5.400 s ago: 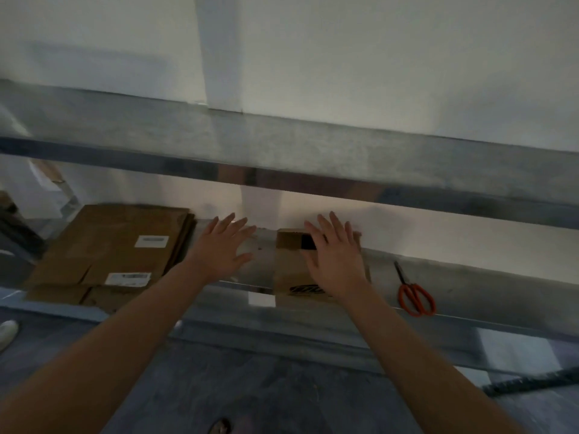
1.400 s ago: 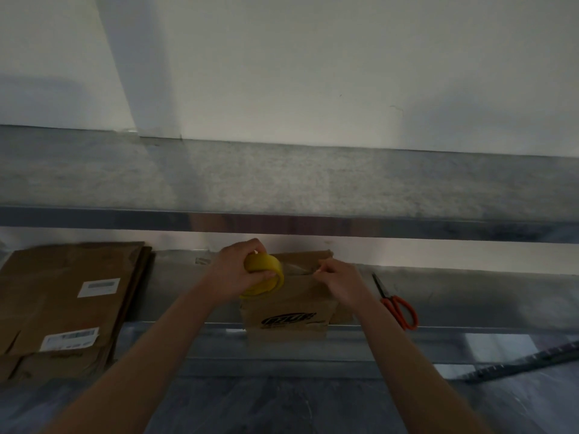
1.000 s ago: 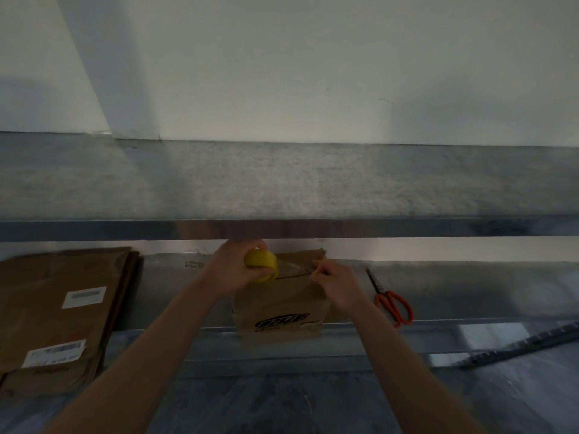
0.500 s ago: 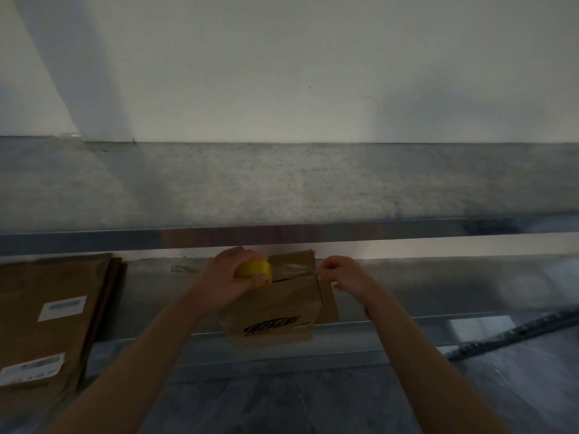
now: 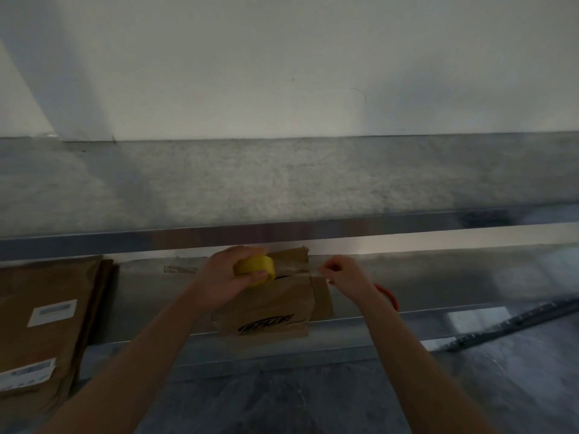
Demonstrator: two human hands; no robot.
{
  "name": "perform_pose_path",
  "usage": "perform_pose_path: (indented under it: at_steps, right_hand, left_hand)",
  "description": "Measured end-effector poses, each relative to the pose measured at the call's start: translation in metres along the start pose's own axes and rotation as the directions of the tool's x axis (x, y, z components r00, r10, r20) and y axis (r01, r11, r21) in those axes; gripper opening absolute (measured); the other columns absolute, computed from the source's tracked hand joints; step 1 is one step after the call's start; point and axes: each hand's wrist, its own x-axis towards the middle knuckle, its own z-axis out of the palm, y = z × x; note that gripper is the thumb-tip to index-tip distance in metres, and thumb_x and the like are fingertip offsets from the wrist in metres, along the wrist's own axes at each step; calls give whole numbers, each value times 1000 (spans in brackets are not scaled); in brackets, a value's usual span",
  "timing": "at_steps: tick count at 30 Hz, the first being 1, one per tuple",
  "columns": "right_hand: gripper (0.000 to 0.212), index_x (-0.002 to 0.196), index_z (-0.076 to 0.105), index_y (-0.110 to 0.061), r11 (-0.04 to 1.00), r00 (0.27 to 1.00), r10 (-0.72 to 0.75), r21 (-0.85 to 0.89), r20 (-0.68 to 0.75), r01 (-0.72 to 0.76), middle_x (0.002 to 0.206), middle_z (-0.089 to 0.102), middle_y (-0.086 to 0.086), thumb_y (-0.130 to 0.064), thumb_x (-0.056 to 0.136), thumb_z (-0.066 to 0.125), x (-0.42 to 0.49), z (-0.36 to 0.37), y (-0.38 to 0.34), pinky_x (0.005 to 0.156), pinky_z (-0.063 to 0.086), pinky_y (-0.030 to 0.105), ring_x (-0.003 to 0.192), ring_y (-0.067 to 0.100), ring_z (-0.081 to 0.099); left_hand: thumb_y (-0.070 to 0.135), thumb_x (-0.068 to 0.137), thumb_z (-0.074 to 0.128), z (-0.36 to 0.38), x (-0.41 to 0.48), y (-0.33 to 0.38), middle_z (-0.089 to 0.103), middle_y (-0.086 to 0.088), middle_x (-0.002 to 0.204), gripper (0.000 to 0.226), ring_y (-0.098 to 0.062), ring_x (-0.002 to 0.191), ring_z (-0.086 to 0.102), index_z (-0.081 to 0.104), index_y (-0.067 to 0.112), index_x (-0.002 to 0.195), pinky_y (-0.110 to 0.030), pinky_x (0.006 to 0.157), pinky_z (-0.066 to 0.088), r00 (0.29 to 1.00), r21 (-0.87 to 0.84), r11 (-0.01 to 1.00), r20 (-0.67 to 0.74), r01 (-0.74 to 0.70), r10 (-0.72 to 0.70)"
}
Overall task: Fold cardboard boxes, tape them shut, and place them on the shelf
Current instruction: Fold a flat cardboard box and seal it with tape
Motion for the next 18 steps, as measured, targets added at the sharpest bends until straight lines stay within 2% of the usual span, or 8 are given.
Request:
perform_pose_path:
  at_steps: [4, 7, 14, 18]
  right_hand:
    - [4, 92, 65, -29, 999, 1000, 26, 38, -2, -26, 91, 68, -4, -25, 93, 66, 4, 8, 6, 86, 55, 33, 89, 15, 65]
    - [16, 111, 65, -19, 985, 995, 96, 144, 11, -96, 93, 66, -3, -21, 95, 63, 5, 17, 8, 84, 54, 28, 86, 13, 63]
    - [11, 105, 60, -15, 874, 978, 209, 450, -8, -183, 107, 65, 10, -18, 95, 63, -1, 37, 14, 68, 53, 19, 89, 16, 65]
    - [18, 105, 55, -17, 729, 959, 284, 651, -3, -214, 105, 66, 12, -19, 92, 68, -6, 50, 15, 71, 56, 29, 91, 24, 66]
  left_hand:
    - [73, 63, 59, -1, 4, -3, 59, 13, 118, 66, -8, 107, 56, 61, 42, 121, -36, 91, 51, 999, -54, 997, -3, 48, -48]
    - [73, 64, 59, 1, 3, -2, 59, 16, 116, 64, -3, 104, 55, 61, 43, 121, -36, 90, 51, 999, -51, 998, -13, 39, -40]
    - [73, 68, 60, 2, 4, -3, 60, 16, 117, 54, -1, 104, 56, 59, 51, 117, -33, 89, 51, 1000, -70, 998, 11, 5, -5]
    - [68, 70, 62, 1, 4, 0, 61, 17, 116, 50, 0, 105, 56, 60, 49, 117, -34, 90, 51, 1000, -62, 998, 8, -27, 27]
